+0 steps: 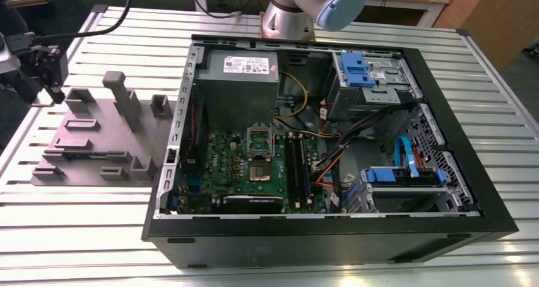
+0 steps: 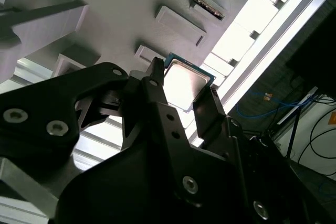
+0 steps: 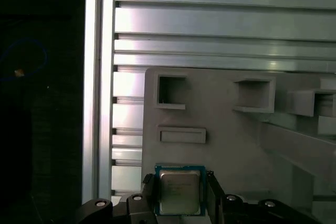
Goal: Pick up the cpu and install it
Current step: 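Pick up the cpu and move it towards the insertion slot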
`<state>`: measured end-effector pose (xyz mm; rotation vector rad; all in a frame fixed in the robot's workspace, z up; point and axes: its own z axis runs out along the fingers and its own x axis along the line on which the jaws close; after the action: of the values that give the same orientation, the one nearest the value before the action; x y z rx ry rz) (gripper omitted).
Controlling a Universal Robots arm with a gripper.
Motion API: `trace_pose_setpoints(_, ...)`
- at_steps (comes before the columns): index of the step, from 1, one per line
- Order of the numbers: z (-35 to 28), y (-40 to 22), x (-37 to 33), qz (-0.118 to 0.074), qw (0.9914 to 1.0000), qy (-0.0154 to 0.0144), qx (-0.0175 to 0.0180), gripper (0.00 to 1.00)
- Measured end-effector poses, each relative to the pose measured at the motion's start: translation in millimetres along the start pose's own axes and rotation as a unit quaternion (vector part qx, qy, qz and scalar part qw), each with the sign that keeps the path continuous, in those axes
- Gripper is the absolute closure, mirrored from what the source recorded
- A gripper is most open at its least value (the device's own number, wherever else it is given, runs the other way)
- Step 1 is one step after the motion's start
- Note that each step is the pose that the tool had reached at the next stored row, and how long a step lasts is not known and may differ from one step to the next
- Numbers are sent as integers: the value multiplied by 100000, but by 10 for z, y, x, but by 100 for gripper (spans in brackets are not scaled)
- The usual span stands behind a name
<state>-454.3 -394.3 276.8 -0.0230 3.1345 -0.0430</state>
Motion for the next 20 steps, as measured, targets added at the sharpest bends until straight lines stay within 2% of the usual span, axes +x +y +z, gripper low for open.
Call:
trace_pose_setpoints(12,-96,-3,-1,0,100000,6,5,53)
trace_pose_setpoints(20,-104,-3,-3,-3,100000,9,5,53)
